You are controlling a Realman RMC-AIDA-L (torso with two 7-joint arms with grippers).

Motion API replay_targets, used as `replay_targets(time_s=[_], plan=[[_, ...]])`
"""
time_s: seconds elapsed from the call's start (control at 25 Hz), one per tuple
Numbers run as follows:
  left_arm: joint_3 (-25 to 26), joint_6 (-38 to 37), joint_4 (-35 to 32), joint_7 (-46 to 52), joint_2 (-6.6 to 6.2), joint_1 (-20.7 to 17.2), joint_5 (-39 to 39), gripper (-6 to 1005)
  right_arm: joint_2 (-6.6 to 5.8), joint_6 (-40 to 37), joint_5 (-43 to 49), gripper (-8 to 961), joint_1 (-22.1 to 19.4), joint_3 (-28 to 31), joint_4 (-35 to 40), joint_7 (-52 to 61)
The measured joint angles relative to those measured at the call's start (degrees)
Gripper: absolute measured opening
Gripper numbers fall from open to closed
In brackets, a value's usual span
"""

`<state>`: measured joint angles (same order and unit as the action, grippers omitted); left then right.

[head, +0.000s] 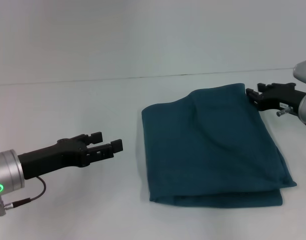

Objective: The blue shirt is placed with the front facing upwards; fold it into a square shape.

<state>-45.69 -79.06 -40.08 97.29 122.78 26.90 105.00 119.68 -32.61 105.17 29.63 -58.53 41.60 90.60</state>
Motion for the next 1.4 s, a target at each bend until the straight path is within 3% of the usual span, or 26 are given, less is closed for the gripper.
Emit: replay_targets(time_s=[0.28, 0.48, 0.6, 1.04, 1.16, 1.4], plan=[[0.5, -0.2, -0.2, 0.0, -0.09, 0.0, 0.1, 903, -0.17, -1.9, -3.1, 534, -1.7, 0.5, 2.0, 0.1], [0.8, 0.0, -0.2, 0.0, -0.17, 0.0, -0.1, 903, -0.26, -6.3, -3.6, 534, -2.5, 1.3, 4.6, 2.7], [1.3, -0.2, -0.2, 0.1, -0.17, 0.0, -0.1, 903, -0.97, -10.2, -3.3, 534, -2.7, 1.5, 5.9, 7.9], [1.8, -2.1, -0.3, 1.0, -0.18, 0.1, -0.2, 902, -9.32, -24.7, 3.7, 535, -1.2, 3.4, 6.7, 30.5], [1.8, -2.1, -0.2, 1.2, -0.18, 0.1, -0.2, 902, -10.31, -28.1, 7.3, 535, 0.4, 6.7, 6.7, 34.0], [2.0, -1.8, -0.1, 1.3, -0.17, 0.0, -0.2, 902, -10.23, -30.7, 15.8, 532, 3.8, 9.7, 5.5, 40.7]])
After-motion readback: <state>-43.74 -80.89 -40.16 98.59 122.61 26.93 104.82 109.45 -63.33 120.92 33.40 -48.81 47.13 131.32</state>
